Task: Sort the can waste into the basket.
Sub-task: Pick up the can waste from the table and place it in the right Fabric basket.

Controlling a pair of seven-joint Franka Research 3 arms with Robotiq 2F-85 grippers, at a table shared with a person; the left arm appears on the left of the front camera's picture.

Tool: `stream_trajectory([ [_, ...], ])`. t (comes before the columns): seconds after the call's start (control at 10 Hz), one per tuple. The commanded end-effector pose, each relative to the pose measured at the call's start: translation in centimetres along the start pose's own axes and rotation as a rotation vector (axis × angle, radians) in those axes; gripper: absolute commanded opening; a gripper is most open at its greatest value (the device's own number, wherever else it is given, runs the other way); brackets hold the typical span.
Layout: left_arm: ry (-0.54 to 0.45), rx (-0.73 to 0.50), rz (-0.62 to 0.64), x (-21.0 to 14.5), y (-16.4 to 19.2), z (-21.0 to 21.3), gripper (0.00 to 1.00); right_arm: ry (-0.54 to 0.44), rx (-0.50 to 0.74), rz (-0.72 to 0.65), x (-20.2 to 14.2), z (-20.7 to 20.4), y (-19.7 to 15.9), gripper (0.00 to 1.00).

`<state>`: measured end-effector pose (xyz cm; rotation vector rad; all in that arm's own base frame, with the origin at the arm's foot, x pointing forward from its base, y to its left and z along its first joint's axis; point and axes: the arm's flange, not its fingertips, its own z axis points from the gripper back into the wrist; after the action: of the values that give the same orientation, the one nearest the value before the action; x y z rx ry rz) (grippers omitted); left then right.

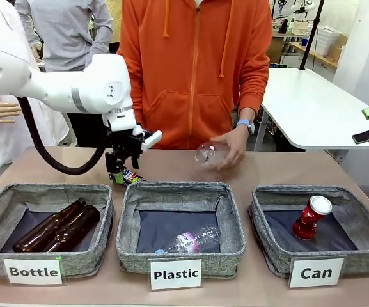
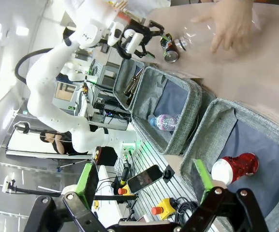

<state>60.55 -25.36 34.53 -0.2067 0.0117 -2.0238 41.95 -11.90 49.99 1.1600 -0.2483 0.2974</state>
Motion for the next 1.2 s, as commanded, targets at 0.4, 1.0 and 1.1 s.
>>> stream_trajectory([
  [0.4, 0.079, 0.013, 0.095, -0.6, 1.7, -1.4, 1.0, 0.006, 0.001, 0.014, -0.2, 0.1, 0.1, 1.0],
  [1.0, -0.366, 0.258, 0.452, -15.4, -12.5, 11.8, 1.0, 0.006, 0.001, 0.014, -0.2, 0.1, 0.1, 1.0],
  [1.1, -0.406, 0.261, 0.493, -17.3, -14.3, 12.0, 1.0, 0.006, 0.001, 0.014, -0.2, 0.1, 0.1, 1.0],
])
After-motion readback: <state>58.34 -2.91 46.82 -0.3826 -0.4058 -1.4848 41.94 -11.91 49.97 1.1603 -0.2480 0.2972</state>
